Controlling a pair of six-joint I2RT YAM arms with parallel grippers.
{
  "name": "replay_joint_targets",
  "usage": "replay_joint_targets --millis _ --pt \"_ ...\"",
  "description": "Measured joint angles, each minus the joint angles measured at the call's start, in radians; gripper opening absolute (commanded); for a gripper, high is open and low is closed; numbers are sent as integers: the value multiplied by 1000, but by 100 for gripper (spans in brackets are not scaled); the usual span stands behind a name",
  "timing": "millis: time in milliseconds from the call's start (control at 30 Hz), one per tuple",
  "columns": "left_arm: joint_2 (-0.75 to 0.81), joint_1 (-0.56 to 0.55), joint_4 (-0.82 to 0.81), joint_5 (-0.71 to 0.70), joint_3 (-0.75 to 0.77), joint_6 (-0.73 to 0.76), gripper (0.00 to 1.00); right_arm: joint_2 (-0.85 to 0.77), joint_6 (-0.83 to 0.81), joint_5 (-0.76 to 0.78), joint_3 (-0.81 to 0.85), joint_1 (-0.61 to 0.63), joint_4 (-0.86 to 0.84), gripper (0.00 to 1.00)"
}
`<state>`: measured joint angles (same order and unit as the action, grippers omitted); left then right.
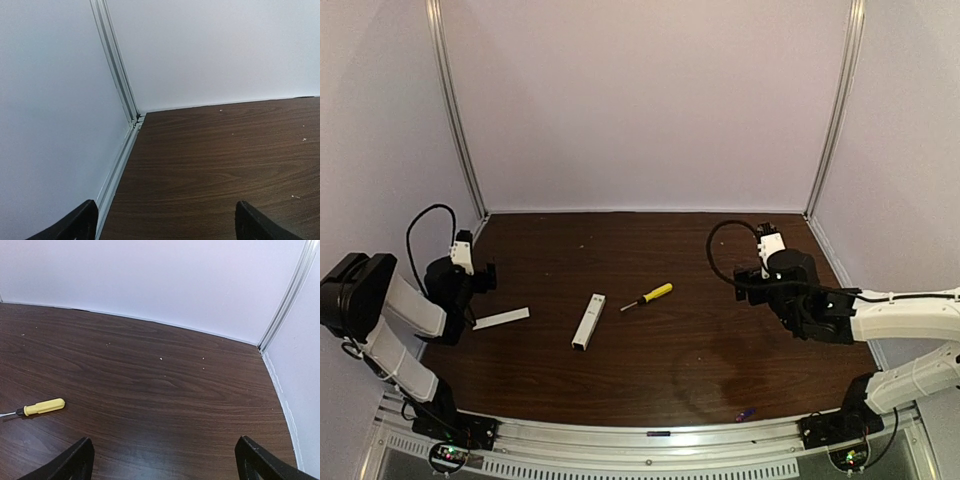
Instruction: Unload the batteries from the remote control
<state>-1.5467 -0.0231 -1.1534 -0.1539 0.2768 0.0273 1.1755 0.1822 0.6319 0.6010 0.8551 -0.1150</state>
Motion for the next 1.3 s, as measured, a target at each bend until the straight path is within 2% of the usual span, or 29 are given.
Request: replay_joint_targets --millis 267,467,867,1033,1300 --pt "-13 9 -9 43 -1 -11 97 -82 -192 -24 -111 -116 -219 100" --pt "-13 8 -16 51 -1 -12 97 -81 -283 -21 -158 -205 -311 100" --pt "-13 9 -24 61 -2 -15 97 93 -333 -34 -242 -427 -597 100" --pt "-13 9 -24 61 -2 -15 97 189 -327 -111 -328 -530 -779 100" --pt "-13 9 -25 61 -2 -15 97 260 -297 -251 -331 -635 -947 100"
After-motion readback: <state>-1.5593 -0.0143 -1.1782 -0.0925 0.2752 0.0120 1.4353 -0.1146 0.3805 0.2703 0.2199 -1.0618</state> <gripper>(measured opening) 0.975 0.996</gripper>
